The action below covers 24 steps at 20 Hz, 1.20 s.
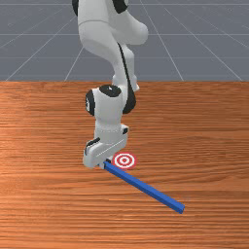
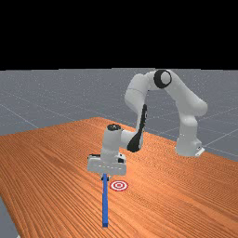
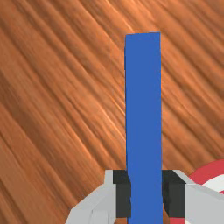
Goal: Pull the pivot to the target area
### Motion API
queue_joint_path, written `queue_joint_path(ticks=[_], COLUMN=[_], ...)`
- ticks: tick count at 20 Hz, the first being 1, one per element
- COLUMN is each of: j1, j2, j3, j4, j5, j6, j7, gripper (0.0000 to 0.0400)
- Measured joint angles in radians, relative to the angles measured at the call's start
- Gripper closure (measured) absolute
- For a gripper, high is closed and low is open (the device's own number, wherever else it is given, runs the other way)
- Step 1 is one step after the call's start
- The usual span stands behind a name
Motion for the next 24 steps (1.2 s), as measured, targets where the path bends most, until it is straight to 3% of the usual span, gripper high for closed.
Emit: queue_joint_path(ticks=[2,7,9,12,13,14,15,18,20,22,23,24], j1=[0.006,0.149,0.204,0.226,0.243,0.233,0.243,0.241,0.247,0.256,0.275,0.229], j2=[0.000,0.001,0.010,0.147,0.212,0.236,0.212,0.024,-0.087,-0.128,-0.146,-0.144], j3=[0.008,0.013,-0.014,0.012,0.022,0.041,0.017,-0.048,-0.073,-0.091,-0.121,-0.083], j4=[-0.004,0.004,0.027,0.287,0.416,0.452,0.411,0.059,-0.139,-0.215,-0.252,-0.256], j5=[0.008,-0.043,-0.043,0.007,0.040,0.054,0.025,-0.078,-0.106,-0.140,-0.190,-0.171], j6=[0.001,-0.020,-0.014,-0.131,-0.215,-0.222,-0.183,0.004,0.059,0.099,0.148,0.139], j7=[0.013,0.091,0.198,0.106,0.072,0.031,0.071,0.232,0.341,0.373,0.401,0.304], gripper=[0.0303,0.0303,0.0302,0.0303,0.0303,0.0303,0.0303,0.0303,0.0302,0.0301,0.0302,0.0303])
